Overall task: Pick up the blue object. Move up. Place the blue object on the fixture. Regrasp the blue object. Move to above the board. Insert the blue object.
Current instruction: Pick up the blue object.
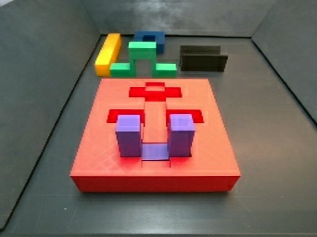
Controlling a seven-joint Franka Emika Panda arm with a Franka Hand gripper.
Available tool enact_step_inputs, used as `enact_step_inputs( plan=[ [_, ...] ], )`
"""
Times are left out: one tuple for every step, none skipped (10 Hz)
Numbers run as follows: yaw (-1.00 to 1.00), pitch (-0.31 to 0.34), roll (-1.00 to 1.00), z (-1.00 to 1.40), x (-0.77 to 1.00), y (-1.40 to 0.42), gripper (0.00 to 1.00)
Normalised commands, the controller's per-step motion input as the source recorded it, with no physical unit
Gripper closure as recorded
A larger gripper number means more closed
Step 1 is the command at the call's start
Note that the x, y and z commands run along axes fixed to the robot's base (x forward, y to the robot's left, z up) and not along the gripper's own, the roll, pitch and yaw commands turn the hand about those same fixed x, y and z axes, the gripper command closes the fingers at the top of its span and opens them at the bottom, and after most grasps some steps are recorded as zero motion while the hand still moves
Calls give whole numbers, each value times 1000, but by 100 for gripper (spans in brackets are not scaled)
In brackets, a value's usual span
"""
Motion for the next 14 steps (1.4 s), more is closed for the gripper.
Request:
enact_step_inputs(
  plan=[
    [0, 0, -7, -3, 0, 11, 0],
    [-37, -47, -26, -317, 0, 246, 0],
    [-94, -77, 0, -449, 0, 266, 0],
    [-100, -67, 0, -477, 0, 220, 0],
    [-100, -70, 7, -517, 0, 223, 0],
    [-63, -67, 3, -523, 37, 214, 0],
    [0, -16, 53, -571, 251, 223, 0],
    [0, 0, 94, -589, 449, 309, 0],
    [0, 0, 96, -566, 474, 317, 0],
    [0, 0, 90, -549, 454, 280, 0],
    [-63, 0, 31, -446, 237, 140, 0],
    [-77, 0, 0, -420, 100, 49, 0],
    [-74, 0, 0, -349, 0, 86, 0],
    [-34, 0, 0, -240, -63, 66, 0]
  ],
)
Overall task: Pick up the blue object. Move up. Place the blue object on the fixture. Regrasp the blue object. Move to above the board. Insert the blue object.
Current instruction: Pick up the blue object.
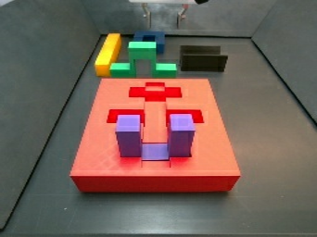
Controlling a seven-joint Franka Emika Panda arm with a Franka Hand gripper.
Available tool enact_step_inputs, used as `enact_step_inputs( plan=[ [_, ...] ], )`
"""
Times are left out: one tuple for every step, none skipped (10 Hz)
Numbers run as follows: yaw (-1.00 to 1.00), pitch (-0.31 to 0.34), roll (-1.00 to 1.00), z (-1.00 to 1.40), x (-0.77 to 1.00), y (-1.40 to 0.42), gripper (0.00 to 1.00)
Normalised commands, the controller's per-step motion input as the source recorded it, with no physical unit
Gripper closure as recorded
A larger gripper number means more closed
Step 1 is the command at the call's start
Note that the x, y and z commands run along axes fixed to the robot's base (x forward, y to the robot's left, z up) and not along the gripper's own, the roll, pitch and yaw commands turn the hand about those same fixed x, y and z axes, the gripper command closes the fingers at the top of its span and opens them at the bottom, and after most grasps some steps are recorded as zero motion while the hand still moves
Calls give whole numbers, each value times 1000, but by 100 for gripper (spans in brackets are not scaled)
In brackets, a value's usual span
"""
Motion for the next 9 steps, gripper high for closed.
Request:
enact_step_inputs(
  plan=[
    [0, 0, 24, -317, 0, 109, 0],
    [0, 0, 3, -340, 89, 131, 0],
    [0, 0, 0, -306, 197, 137, 0],
    [0, 0, 0, -297, 200, 126, 0],
    [0, 0, 0, -240, 26, 89, 0],
    [-29, 0, -11, -166, -11, 43, 0],
    [-26, -1, -37, -143, -51, 0, 0],
    [-14, -27, -53, -203, 0, 0, 0],
    [0, -34, -50, -254, 94, 0, 0]
  ],
)
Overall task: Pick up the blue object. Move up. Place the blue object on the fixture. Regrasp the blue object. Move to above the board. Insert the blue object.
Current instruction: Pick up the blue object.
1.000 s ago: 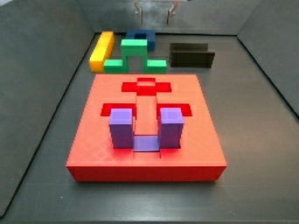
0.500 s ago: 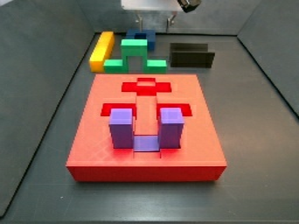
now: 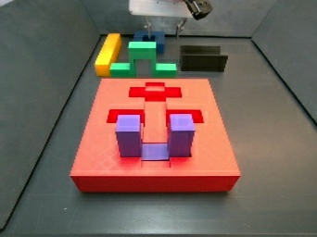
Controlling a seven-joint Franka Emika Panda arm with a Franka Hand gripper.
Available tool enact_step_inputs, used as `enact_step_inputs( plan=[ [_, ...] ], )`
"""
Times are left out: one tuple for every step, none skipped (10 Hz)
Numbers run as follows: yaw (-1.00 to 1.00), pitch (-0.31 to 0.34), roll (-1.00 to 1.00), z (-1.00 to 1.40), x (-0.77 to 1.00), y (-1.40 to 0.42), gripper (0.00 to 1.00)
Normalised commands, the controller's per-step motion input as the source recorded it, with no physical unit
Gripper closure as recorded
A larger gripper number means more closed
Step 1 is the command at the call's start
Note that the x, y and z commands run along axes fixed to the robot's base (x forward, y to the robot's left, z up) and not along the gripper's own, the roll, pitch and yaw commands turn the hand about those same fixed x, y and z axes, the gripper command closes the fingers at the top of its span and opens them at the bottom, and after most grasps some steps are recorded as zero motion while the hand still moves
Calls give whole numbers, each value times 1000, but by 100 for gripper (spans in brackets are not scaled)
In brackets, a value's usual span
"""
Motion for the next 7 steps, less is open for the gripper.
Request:
enact_step_inputs(
  plan=[
    [0, -39, -50, -269, 134, 0, 0],
    [-6, -40, -40, -274, 131, 0, 0],
    [0, -3, -31, -180, 117, 0, 0],
    [0, 0, -26, -157, 57, -20, 0],
    [0, 0, -16, -154, 0, -9, 0],
    [0, 0, -19, -100, 0, -29, 0],
    [0, 0, 0, -51, 0, 0, 0]
  ],
)
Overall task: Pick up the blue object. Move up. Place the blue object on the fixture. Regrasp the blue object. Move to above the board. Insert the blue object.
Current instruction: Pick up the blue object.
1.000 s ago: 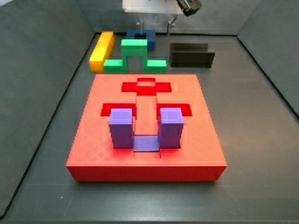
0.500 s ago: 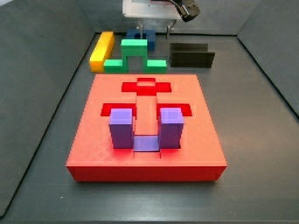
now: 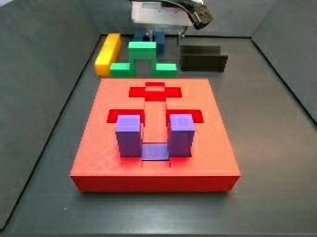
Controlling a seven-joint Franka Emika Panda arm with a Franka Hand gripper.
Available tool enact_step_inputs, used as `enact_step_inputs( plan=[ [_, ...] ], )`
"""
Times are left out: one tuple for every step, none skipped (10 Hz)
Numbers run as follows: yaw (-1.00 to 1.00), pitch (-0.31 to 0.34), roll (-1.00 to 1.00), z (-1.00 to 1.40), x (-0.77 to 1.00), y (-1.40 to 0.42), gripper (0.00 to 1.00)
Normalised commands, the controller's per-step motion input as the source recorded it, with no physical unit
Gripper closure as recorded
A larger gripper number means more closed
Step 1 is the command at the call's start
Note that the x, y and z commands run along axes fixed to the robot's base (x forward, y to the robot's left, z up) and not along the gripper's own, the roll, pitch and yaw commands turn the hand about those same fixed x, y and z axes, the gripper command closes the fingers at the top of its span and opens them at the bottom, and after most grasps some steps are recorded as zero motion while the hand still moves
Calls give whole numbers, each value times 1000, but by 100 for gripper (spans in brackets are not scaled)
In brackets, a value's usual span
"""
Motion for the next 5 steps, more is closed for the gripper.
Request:
enact_step_inputs(
  plan=[
    [0, 0, 0, -57, -3, -14, 0],
    [0, 0, 0, 0, 0, -20, 0],
    [0, 0, 0, 0, 0, -109, 0],
    [0, -17, -7, -57, 0, -77, 0],
    [0, -11, -7, -83, 0, -63, 0]
  ],
)
